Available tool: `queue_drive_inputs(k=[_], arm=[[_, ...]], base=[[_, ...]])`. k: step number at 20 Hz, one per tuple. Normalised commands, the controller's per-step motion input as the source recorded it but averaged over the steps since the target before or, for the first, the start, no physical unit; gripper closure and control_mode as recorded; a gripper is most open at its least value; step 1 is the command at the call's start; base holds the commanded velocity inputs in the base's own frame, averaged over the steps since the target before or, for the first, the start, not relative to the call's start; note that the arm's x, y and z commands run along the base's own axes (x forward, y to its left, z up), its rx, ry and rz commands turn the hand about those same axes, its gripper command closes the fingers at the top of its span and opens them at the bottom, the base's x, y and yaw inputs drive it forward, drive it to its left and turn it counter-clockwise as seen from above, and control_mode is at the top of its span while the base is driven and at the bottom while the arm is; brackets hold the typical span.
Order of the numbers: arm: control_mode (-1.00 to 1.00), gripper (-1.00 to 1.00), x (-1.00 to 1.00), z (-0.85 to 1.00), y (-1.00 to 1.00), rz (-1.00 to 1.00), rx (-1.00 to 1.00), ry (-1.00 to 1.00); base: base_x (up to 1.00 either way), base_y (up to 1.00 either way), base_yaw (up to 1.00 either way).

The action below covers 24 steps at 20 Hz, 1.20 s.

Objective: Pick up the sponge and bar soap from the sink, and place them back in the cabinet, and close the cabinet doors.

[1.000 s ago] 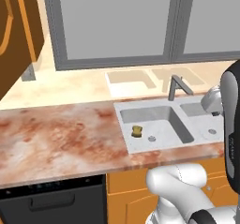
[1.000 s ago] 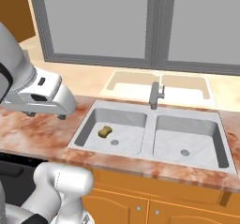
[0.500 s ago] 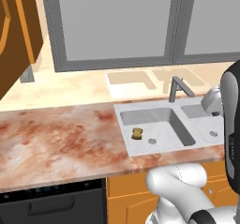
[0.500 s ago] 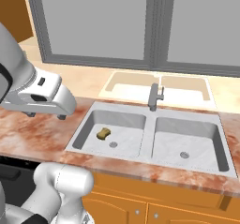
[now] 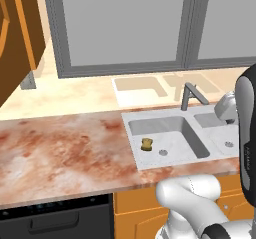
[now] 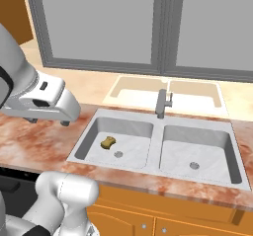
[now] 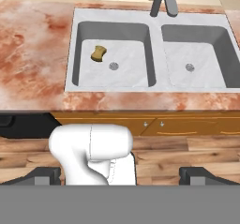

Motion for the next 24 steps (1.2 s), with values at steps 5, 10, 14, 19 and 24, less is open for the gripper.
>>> queue_drive_inputs(k=[5,10,14,19,24], arm=[[1.0,-1.0,0.0,0.0,0.0,0.0,0.0,0.0],[-1.0,-1.0,0.22,-0.03,-0.01,0.0,0.01,0.0],[-1.0,-1.0,0.37,-0.11,0.0,0.0,0.03,0.0],[-1.0,-1.0,0.23,-0.21,0.0,0.0,0.03,0.0],[-1.0,-1.0,0.11,-0.23,0.0,0.0,0.04,0.0]], base=[[0.14,-0.06,0.0],[0.04,-0.01,0.0],[0.0,0.0,0.0],[0.0,0.0,0.0],[0.0,0.0,0.0]])
